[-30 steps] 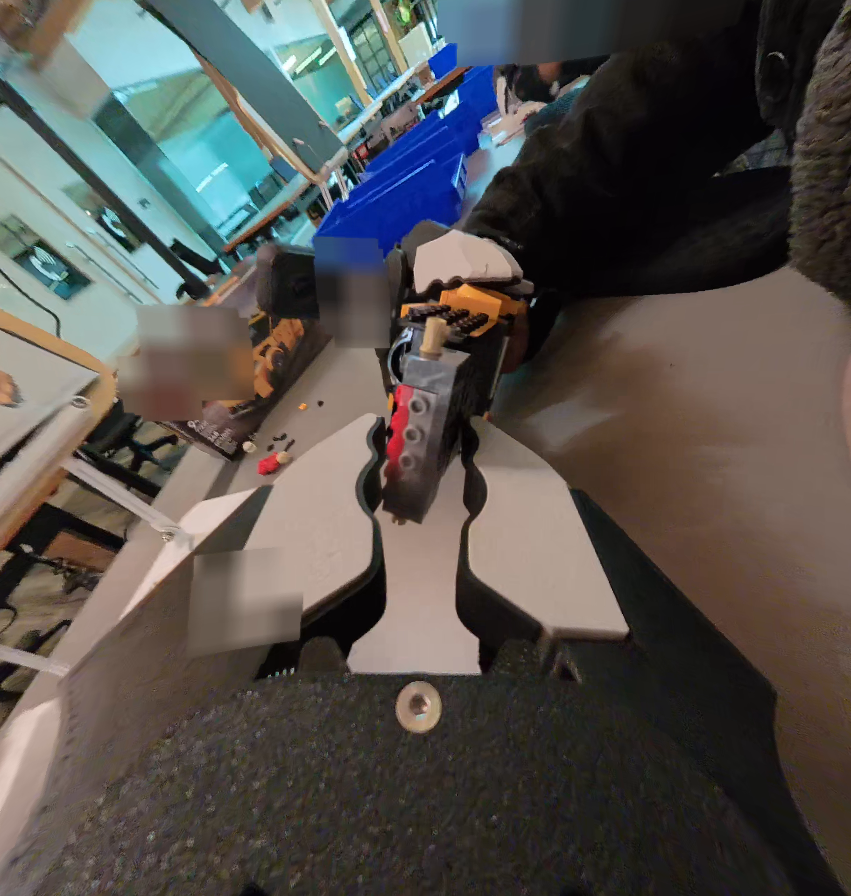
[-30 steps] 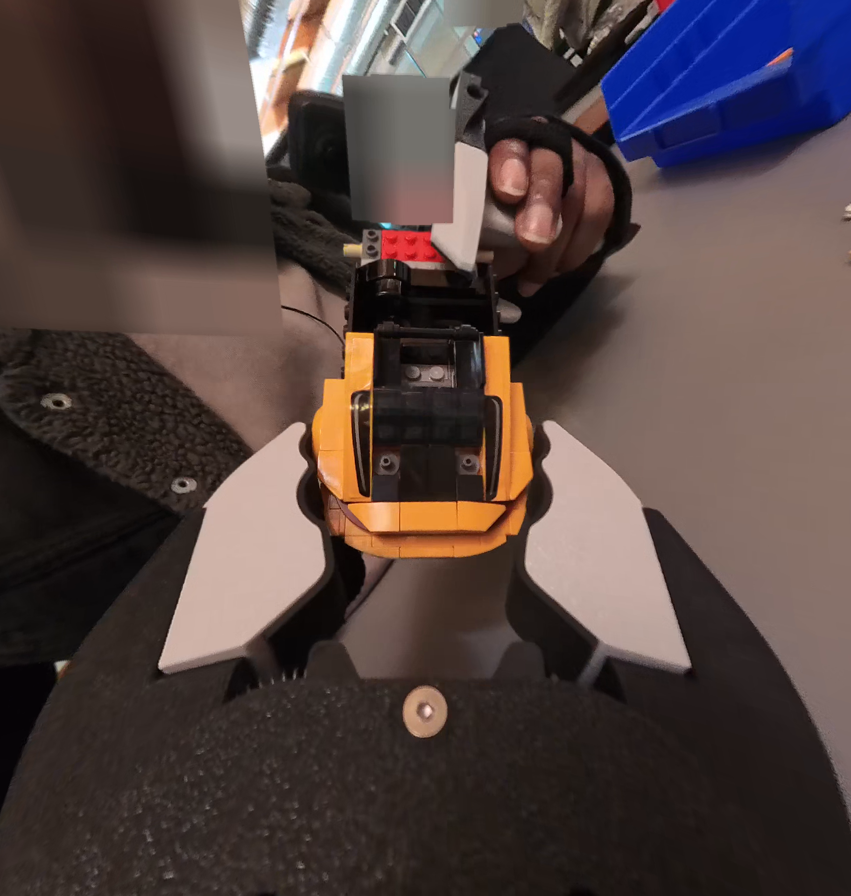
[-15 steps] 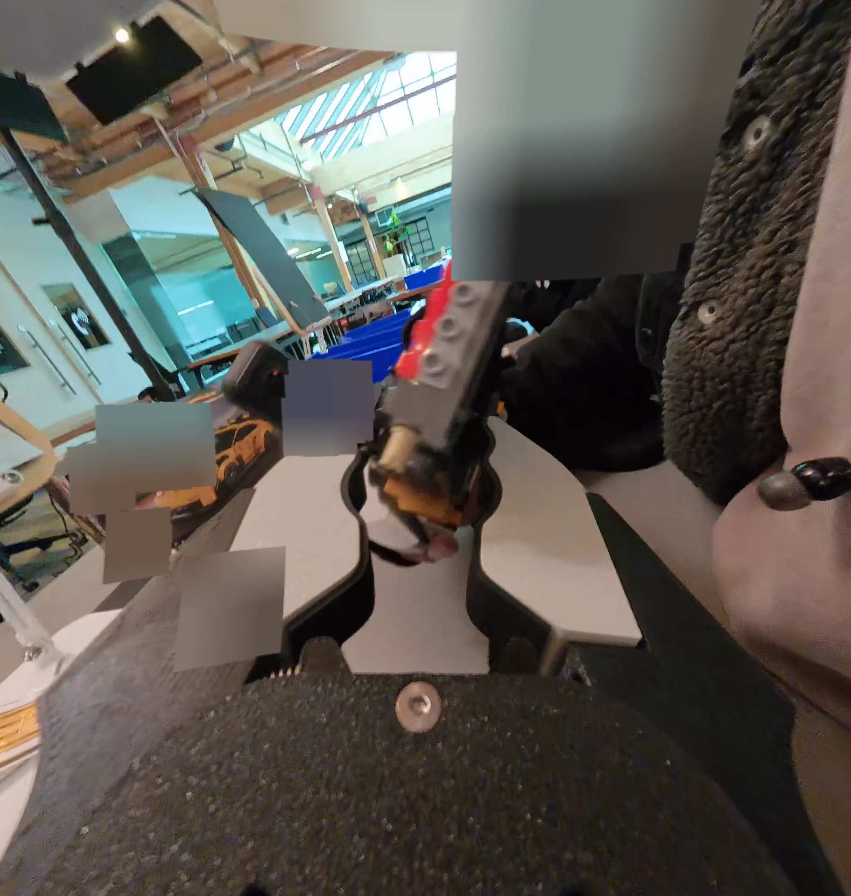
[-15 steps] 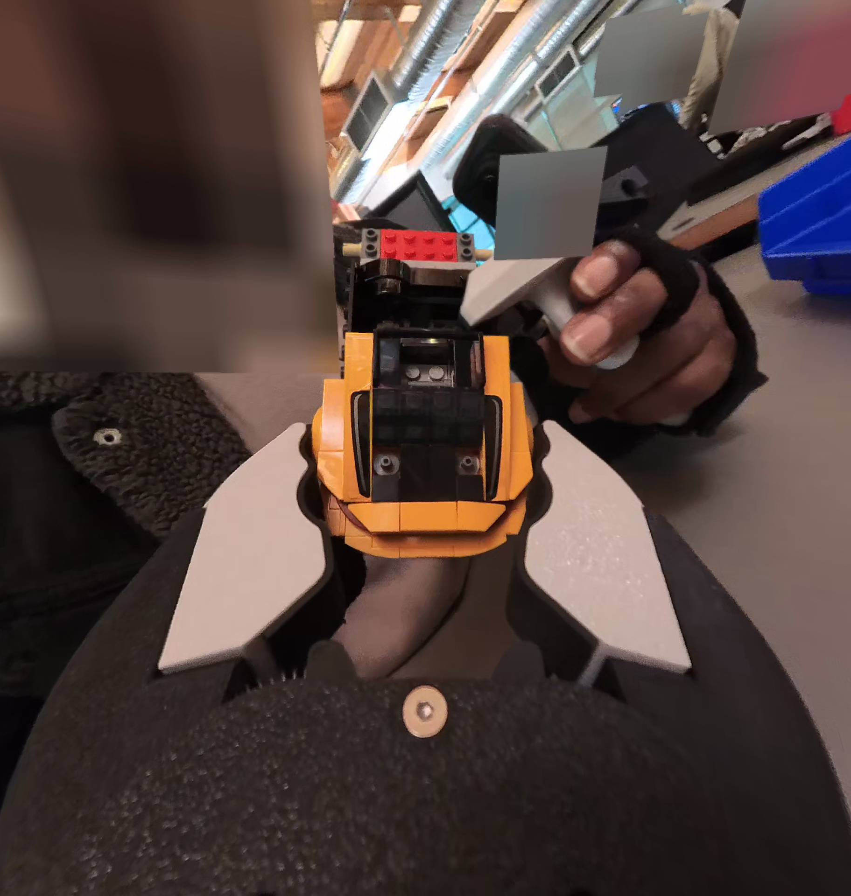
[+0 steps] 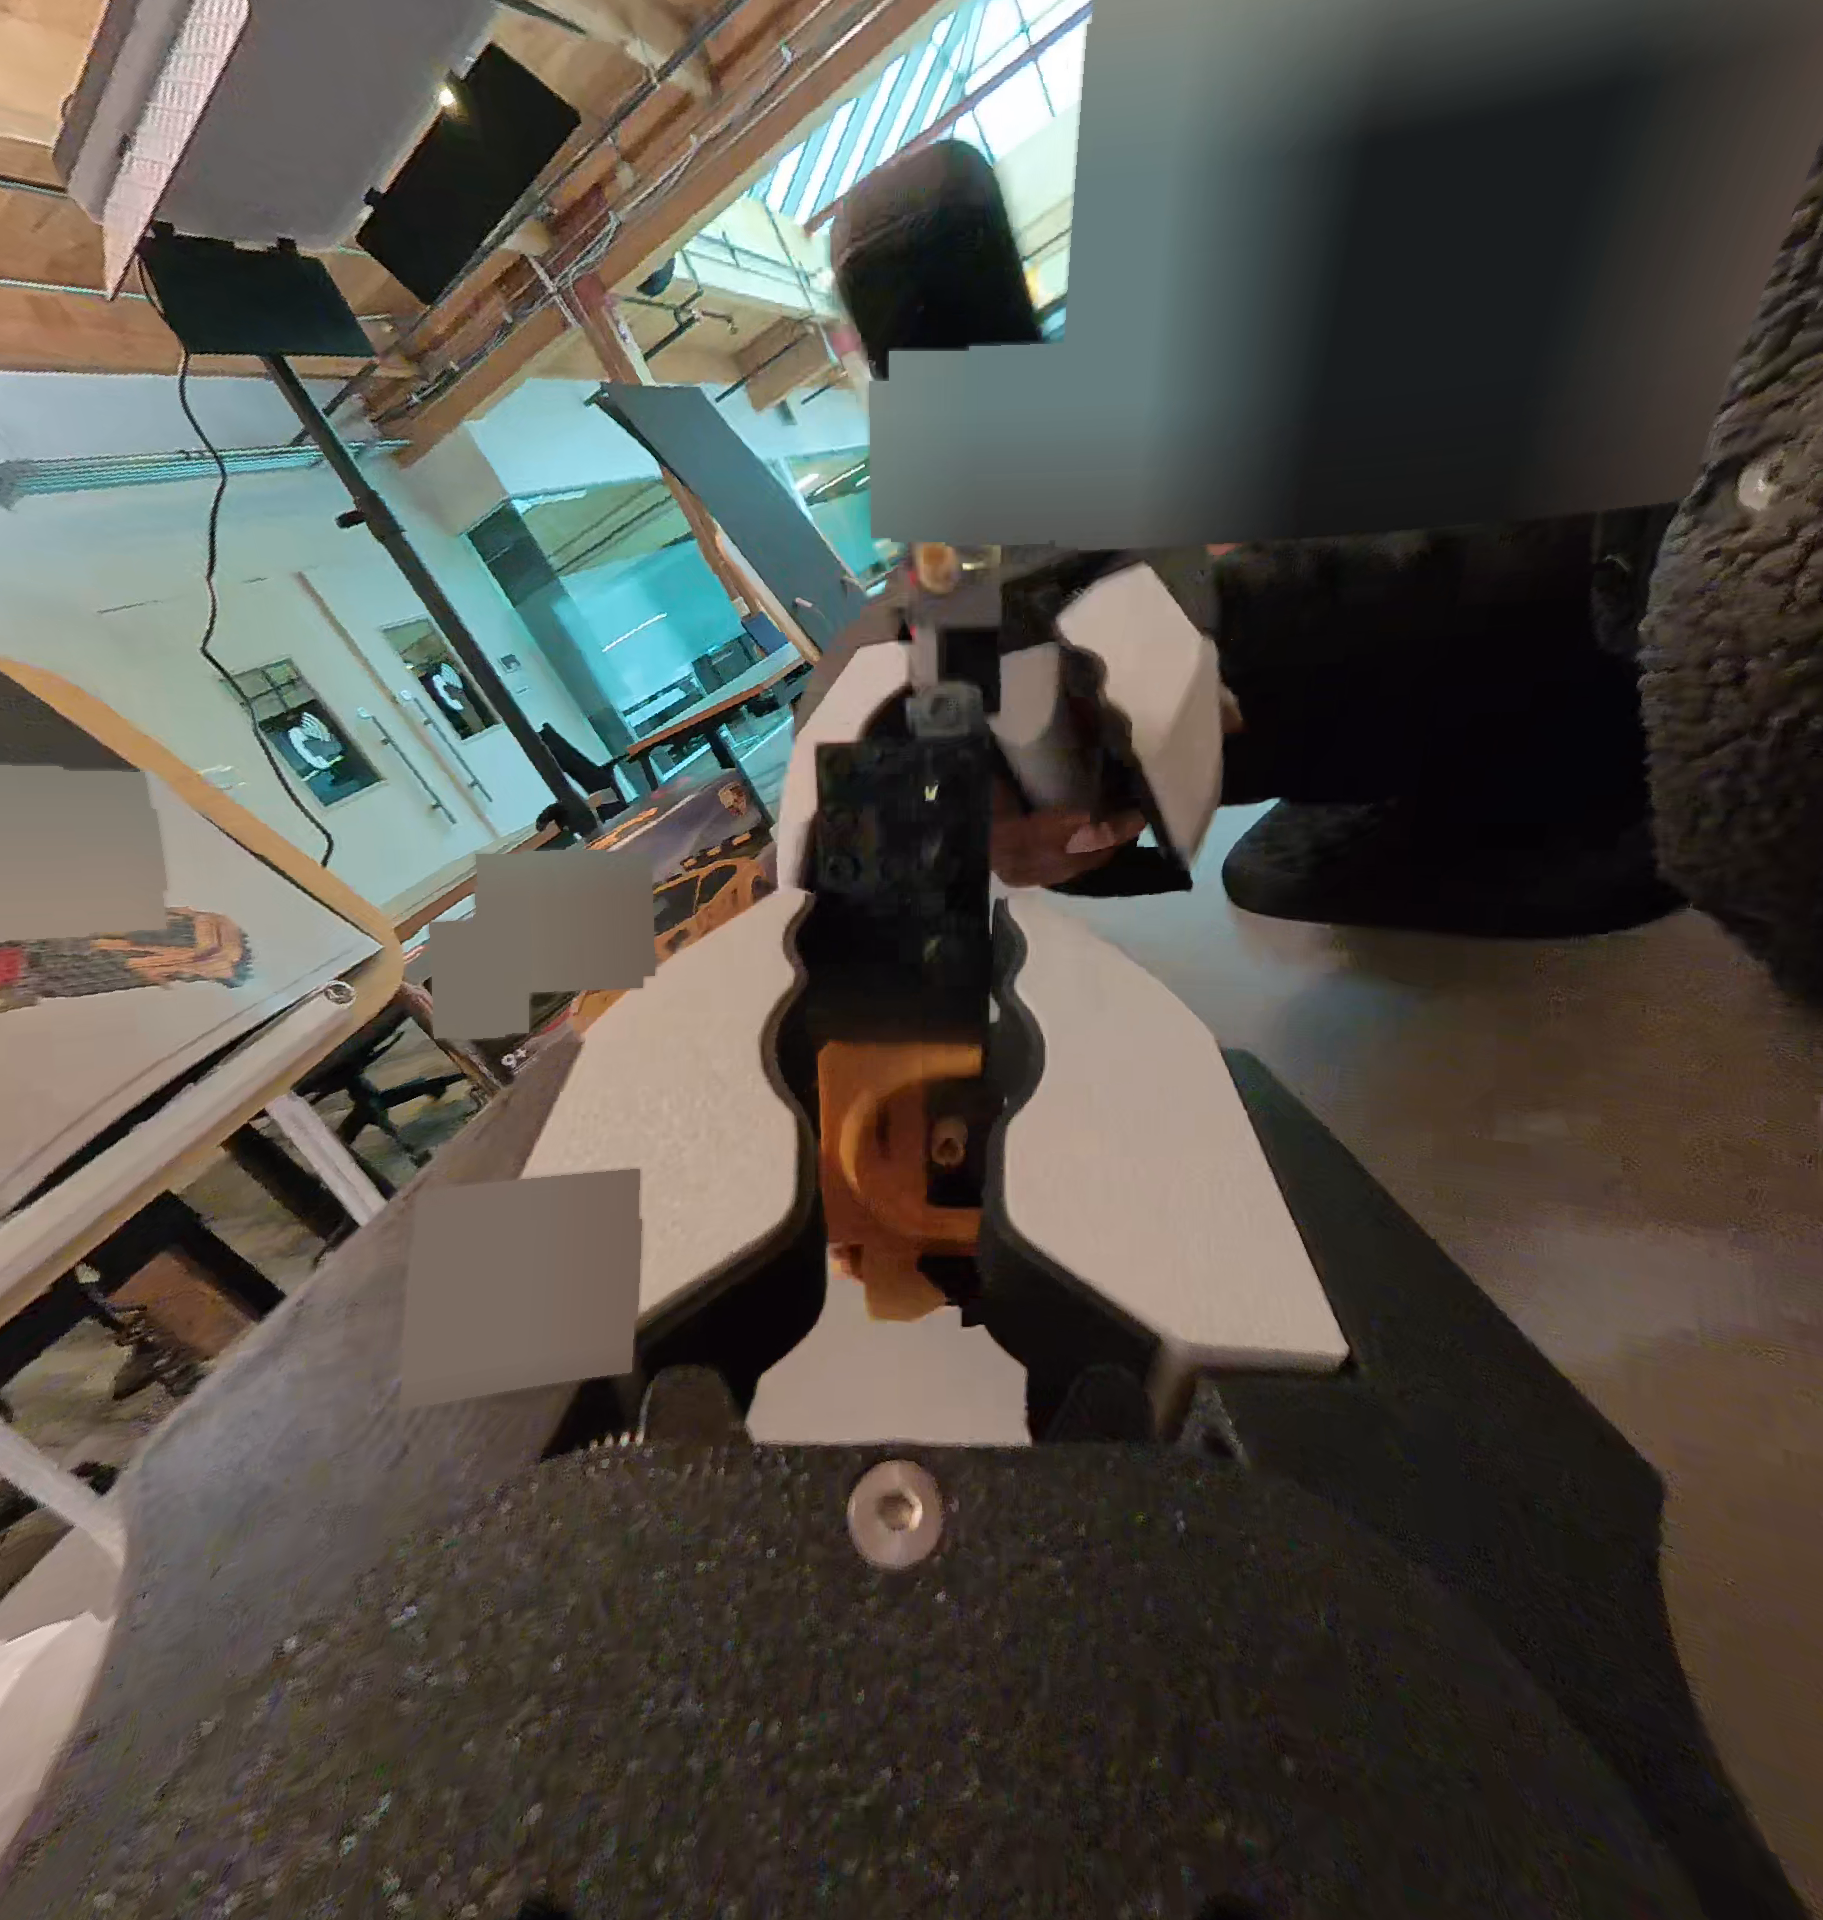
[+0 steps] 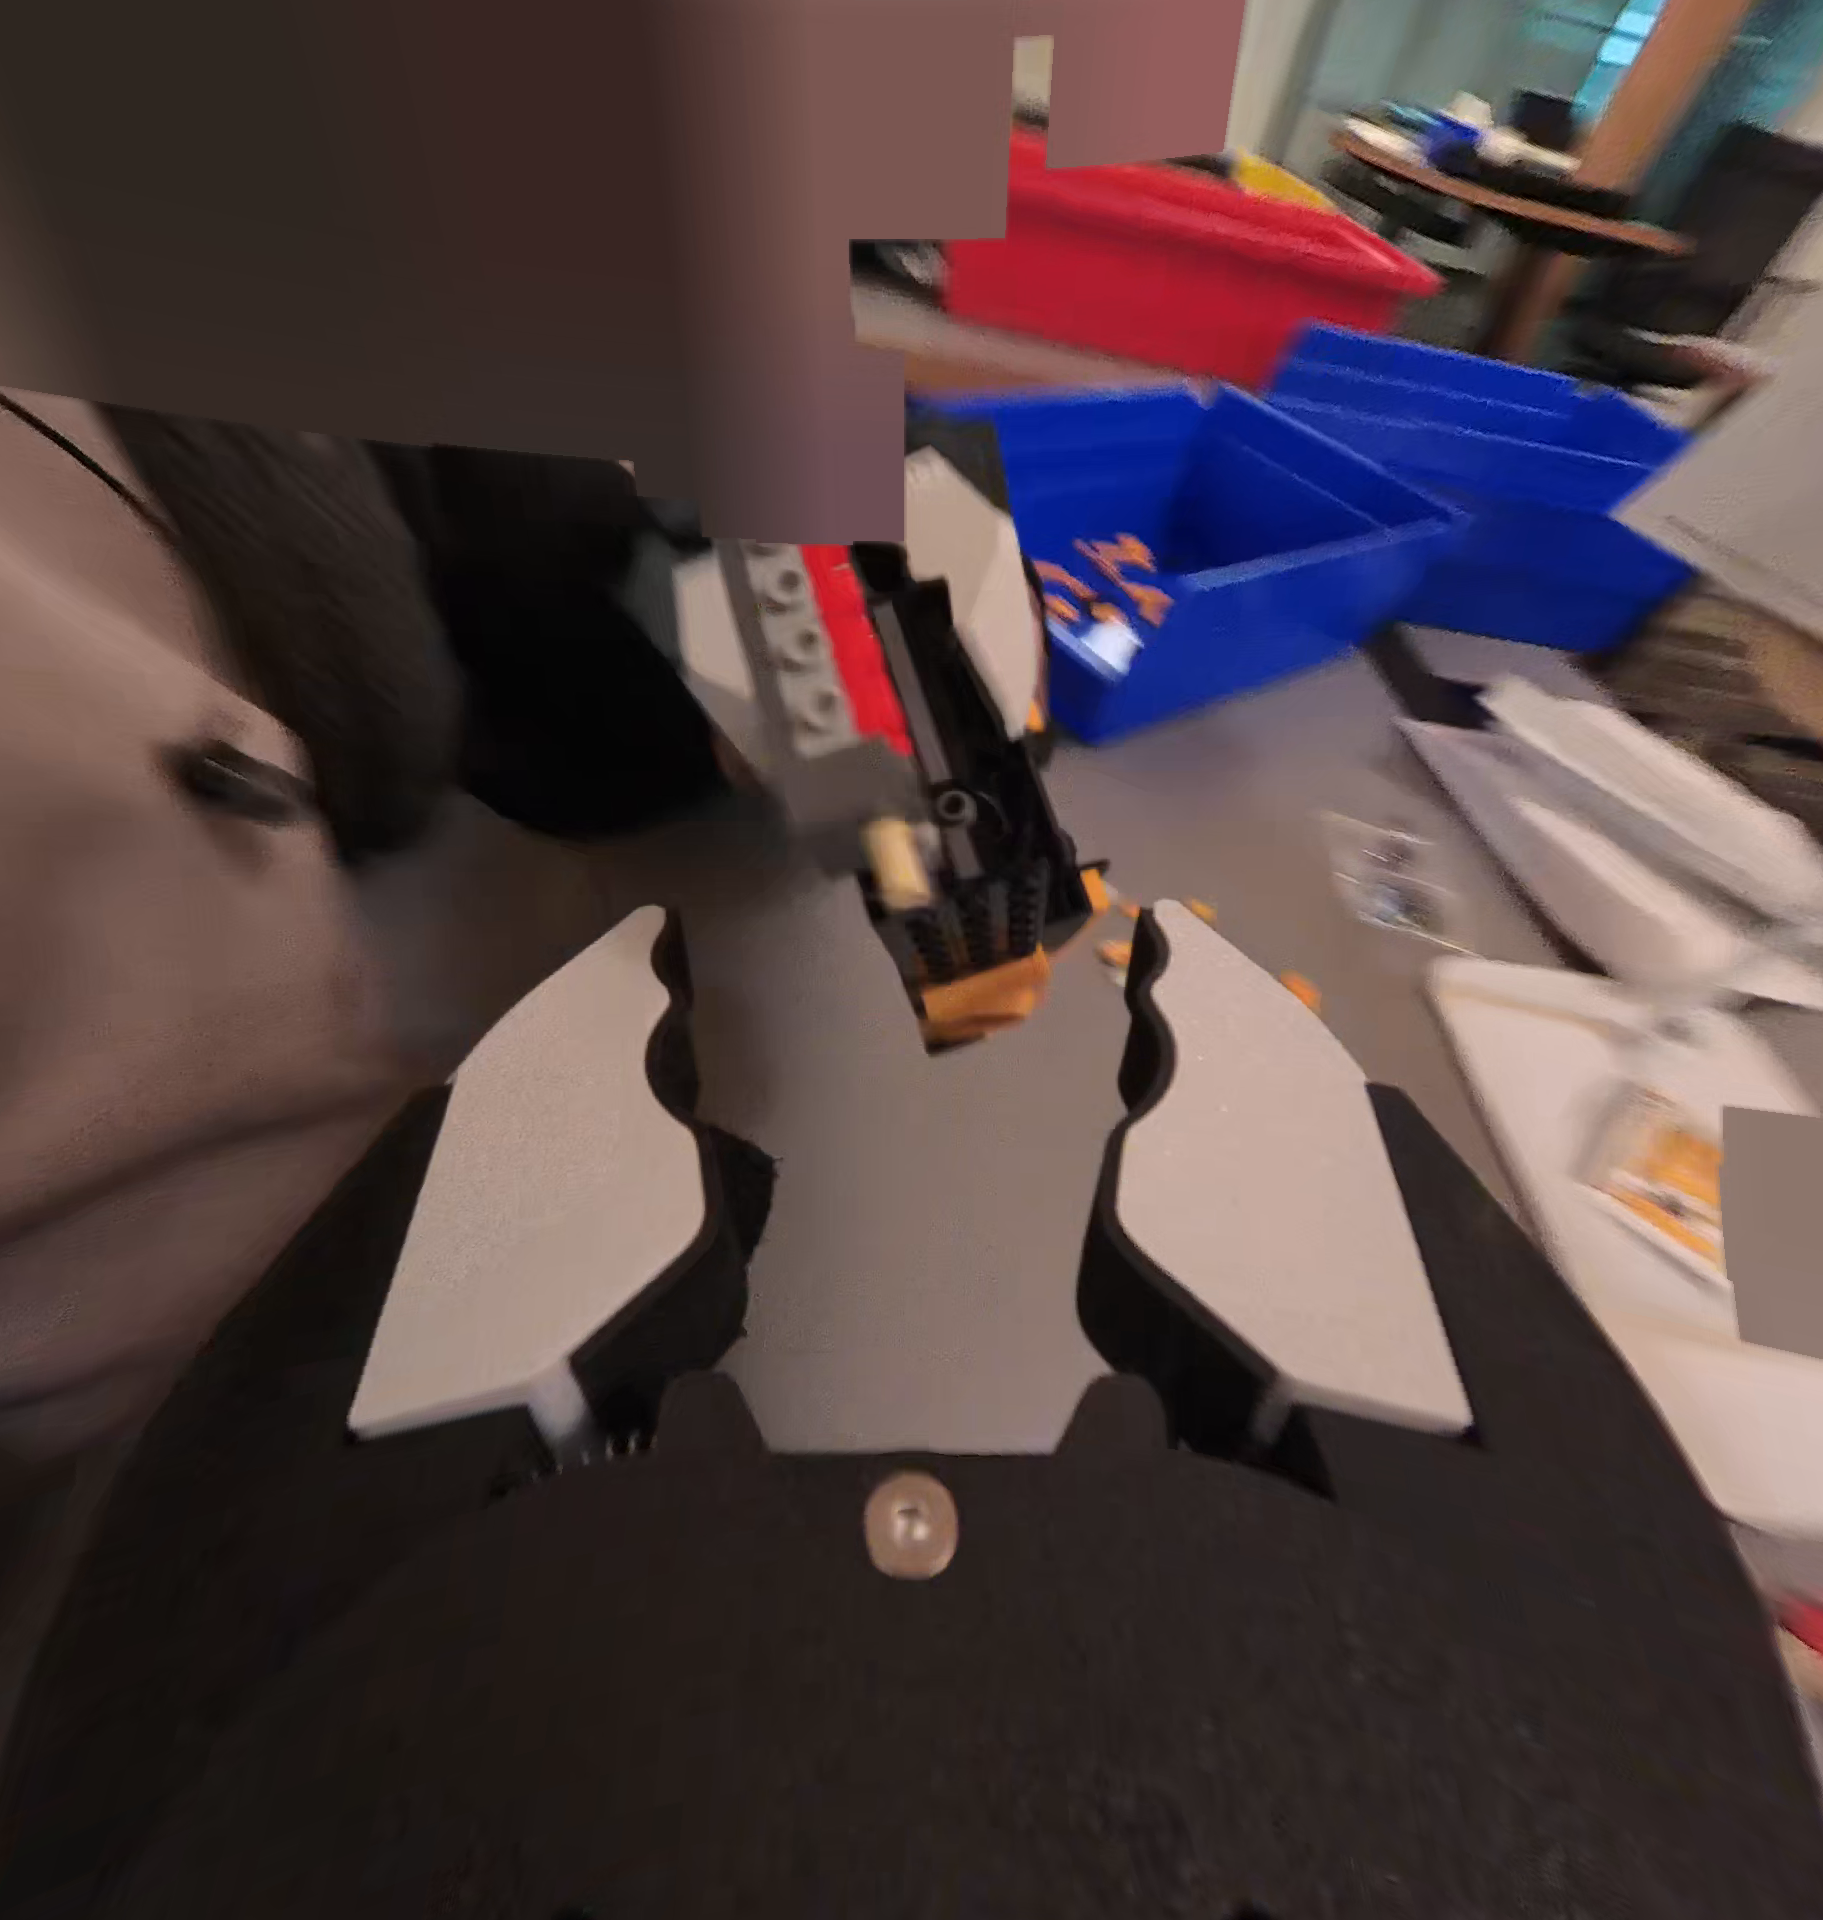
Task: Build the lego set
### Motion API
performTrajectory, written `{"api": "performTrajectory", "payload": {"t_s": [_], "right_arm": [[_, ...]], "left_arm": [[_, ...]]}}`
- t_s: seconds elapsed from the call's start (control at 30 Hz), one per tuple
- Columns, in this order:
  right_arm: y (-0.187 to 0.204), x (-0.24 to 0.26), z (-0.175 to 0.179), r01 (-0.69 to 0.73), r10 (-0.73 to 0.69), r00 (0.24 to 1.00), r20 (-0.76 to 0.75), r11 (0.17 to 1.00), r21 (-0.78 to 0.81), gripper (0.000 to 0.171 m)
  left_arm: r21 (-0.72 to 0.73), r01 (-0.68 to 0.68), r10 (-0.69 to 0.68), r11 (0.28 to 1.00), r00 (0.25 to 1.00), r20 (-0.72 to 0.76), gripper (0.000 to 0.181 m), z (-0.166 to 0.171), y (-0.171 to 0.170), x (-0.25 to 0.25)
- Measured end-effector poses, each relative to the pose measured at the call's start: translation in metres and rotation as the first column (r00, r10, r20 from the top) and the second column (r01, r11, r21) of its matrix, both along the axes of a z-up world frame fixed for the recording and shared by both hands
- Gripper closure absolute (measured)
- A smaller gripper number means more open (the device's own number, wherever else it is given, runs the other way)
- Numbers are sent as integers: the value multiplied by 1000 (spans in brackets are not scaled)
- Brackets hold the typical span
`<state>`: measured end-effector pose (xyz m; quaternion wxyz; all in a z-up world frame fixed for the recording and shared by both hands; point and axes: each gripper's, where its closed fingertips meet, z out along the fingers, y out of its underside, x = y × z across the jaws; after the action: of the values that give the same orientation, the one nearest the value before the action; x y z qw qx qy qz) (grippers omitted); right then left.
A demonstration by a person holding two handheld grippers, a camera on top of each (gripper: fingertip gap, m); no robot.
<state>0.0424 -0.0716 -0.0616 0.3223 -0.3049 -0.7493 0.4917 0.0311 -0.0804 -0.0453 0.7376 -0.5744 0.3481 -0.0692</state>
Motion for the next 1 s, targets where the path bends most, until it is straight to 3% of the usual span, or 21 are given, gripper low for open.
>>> {"api": "performTrajectory", "payload": {"t_s": [0.03,0.17,0.33,0.4,0.5,0.6,0.73,0.8,0.87,1.0], "right_arm": [[2,-4,-11,55,-54,998,-13,996,74,90],[3,-19,-44,121,-121,993,-11,993,5,95],[-2,-20,-50,66,-66,997,-32,998,-5,96],[-13,-19,-47,27,-28,998,-59,999,-18,114],[-10,-20,-38,54,-56,993,-102,998,-21,118],[-1,-22,-42,116,-111,989,-94,992,48,118],[-4,-22,-41,132,-119,987,-107,983,127,119],[-7,-22,-44,144,-124,986,-107,970,198,119],[-7,-23,-49,155,-132,986,-104,955,254,119],[-10,-21,-49,141,-120,988,-100,960,243,119]], "left_arm": [[-3,-8,8,1000,1000,-22,152,-3,1,0],[-71,-3,-4,997,996,-85,152,-29,8,6],[-38,46,-50,998,993,-103,152,-25,1,18],[-34,77,-79,996,993,-84,152,-23,-3,24],[-22,81,-82,996,995,-55,151,-18,-4,24],[-15,70,-69,997,997,24,135,-7,-2,13],[-205,119,-112,972,993,46,99,-33,8,4],[-218,114,-119,969,993,-11,107,-43,8,6],[-184,111,-125,977,990,-64,127,-44,4,13],[-156,89,-107,984,987,-116,130,-43,3,16]]}}
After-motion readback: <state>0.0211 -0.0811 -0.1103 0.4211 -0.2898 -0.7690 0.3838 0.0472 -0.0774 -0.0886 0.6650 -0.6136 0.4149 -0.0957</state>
